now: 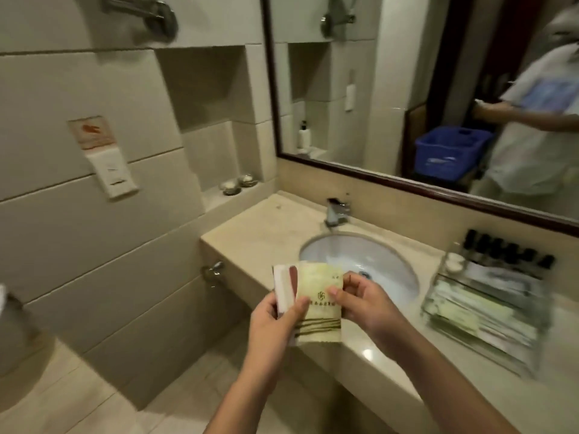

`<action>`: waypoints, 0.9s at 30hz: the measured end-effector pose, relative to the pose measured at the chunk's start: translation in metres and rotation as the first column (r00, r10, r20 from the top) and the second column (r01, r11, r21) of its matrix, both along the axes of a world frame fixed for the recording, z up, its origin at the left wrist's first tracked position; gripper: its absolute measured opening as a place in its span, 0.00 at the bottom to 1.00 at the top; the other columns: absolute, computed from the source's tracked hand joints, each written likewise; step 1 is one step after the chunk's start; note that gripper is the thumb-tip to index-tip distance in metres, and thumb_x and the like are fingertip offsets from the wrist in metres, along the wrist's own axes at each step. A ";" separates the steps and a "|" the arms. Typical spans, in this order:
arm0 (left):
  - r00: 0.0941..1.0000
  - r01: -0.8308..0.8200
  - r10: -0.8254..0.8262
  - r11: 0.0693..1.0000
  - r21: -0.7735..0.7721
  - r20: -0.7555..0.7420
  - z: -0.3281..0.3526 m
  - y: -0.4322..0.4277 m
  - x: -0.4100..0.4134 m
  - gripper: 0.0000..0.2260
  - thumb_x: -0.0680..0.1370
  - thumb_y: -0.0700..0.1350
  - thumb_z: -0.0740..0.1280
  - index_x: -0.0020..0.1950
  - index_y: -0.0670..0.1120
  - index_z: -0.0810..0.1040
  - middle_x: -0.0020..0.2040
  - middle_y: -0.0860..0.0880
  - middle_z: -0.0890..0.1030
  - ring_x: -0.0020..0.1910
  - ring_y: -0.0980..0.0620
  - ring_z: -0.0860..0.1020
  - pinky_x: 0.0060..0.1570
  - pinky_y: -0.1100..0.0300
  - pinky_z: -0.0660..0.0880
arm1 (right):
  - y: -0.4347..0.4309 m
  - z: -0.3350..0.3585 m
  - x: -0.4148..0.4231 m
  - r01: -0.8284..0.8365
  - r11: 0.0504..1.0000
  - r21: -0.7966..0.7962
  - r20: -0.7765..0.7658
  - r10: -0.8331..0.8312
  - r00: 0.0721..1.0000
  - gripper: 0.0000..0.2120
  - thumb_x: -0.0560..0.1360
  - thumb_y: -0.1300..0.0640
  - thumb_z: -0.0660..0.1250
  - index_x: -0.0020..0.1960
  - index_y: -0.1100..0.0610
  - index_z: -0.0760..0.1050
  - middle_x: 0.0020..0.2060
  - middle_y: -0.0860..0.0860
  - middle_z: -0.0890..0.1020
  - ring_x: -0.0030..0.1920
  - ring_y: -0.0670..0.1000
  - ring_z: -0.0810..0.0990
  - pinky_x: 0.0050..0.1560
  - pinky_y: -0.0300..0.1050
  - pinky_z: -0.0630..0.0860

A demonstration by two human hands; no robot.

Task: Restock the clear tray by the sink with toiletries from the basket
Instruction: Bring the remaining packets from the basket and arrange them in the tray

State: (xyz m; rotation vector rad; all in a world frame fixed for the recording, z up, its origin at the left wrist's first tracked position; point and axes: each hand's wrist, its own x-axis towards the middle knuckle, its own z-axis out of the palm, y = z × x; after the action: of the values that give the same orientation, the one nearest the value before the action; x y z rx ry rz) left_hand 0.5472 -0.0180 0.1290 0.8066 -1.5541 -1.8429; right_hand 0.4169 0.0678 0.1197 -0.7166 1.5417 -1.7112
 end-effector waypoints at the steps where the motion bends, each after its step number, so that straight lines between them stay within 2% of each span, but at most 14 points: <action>1: 0.999 0.047 -0.047 0.999 -0.001 0.009 -0.002 0.012 -0.024 0.05 0.74 0.36 0.68 0.49 0.42 0.79 0.38 0.49 0.85 0.36 0.54 0.83 0.32 0.65 0.77 | 0.019 0.000 -0.020 0.058 0.998 0.004 -0.001 -0.058 0.998 0.07 0.76 0.65 0.63 0.53 0.67 0.74 0.44 0.57 0.84 0.47 0.55 0.83 0.48 0.49 0.81; 4: 0.978 0.206 -0.207 0.978 0.028 0.041 -0.007 0.048 -0.084 0.06 0.75 0.38 0.68 0.51 0.43 0.79 0.43 0.46 0.85 0.41 0.50 0.84 0.37 0.61 0.80 | 0.074 -0.007 -0.066 0.228 0.974 0.008 0.033 -0.228 0.973 0.06 0.76 0.65 0.64 0.52 0.65 0.74 0.44 0.57 0.83 0.45 0.54 0.83 0.45 0.47 0.82; 6: 0.950 0.306 -0.307 0.952 0.024 0.061 -0.012 0.068 -0.118 0.06 0.75 0.39 0.67 0.51 0.44 0.79 0.44 0.45 0.85 0.41 0.50 0.84 0.37 0.61 0.80 | 0.104 -0.016 -0.087 0.331 0.943 0.021 0.071 -0.332 0.941 0.06 0.76 0.64 0.64 0.51 0.63 0.75 0.44 0.57 0.83 0.44 0.53 0.83 0.42 0.44 0.81; 11: 0.846 0.520 -0.520 0.854 0.030 0.120 -0.030 0.116 -0.195 0.04 0.76 0.40 0.67 0.49 0.46 0.79 0.39 0.51 0.85 0.37 0.54 0.84 0.32 0.66 0.77 | 0.170 -0.039 -0.126 0.550 0.832 0.071 0.163 -0.554 0.817 0.06 0.75 0.63 0.65 0.52 0.60 0.76 0.44 0.55 0.85 0.42 0.51 0.84 0.40 0.43 0.80; 14: 0.764 0.624 -0.625 0.779 0.064 0.159 -0.045 0.133 -0.238 0.04 0.75 0.39 0.68 0.48 0.47 0.79 0.38 0.51 0.85 0.36 0.55 0.83 0.33 0.65 0.77 | 0.195 -0.052 -0.145 0.658 0.745 0.106 0.204 -0.664 0.719 0.06 0.76 0.63 0.64 0.52 0.61 0.77 0.43 0.55 0.85 0.42 0.52 0.84 0.39 0.43 0.80; 20: 0.640 0.737 -0.738 0.668 0.101 0.214 -0.075 0.132 -0.315 0.06 0.74 0.39 0.69 0.50 0.44 0.80 0.43 0.46 0.85 0.42 0.49 0.83 0.40 0.59 0.79 | 0.207 -0.066 -0.193 0.768 0.615 0.179 0.173 -0.788 0.591 0.04 0.76 0.63 0.64 0.46 0.62 0.76 0.40 0.57 0.84 0.40 0.53 0.83 0.38 0.42 0.79; 23: 0.514 0.825 -0.818 0.554 0.114 0.258 -0.088 0.115 -0.350 0.07 0.75 0.39 0.69 0.52 0.44 0.80 0.46 0.46 0.85 0.45 0.48 0.84 0.47 0.53 0.81 | 0.196 -0.075 -0.221 0.803 0.551 0.226 0.186 -0.834 0.520 0.03 0.76 0.64 0.64 0.47 0.63 0.77 0.39 0.56 0.85 0.40 0.52 0.84 0.38 0.42 0.79; 25: 0.442 0.865 -0.843 0.491 0.103 0.306 -0.094 0.105 -0.360 0.09 0.75 0.41 0.69 0.55 0.45 0.79 0.48 0.47 0.85 0.45 0.50 0.84 0.46 0.55 0.81 | 0.191 -0.081 -0.227 0.799 0.550 0.243 0.216 -0.834 0.508 0.04 0.76 0.65 0.64 0.47 0.64 0.76 0.40 0.59 0.84 0.39 0.54 0.84 0.37 0.42 0.79; 27: 0.387 0.886 -0.853 0.449 0.116 0.350 -0.106 0.084 -0.377 0.10 0.75 0.42 0.69 0.56 0.45 0.78 0.48 0.47 0.84 0.45 0.51 0.83 0.41 0.62 0.79 | 0.179 -0.096 -0.239 0.810 0.506 0.297 0.254 -0.859 0.444 0.04 0.76 0.65 0.63 0.46 0.64 0.76 0.40 0.59 0.83 0.38 0.55 0.82 0.36 0.44 0.78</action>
State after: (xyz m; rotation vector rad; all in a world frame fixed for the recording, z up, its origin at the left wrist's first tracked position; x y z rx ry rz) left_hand 0.1702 0.0662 0.0230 0.2178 -2.6573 -2.3648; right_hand 0.1779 0.2473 0.0239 0.6101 1.8237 -2.2082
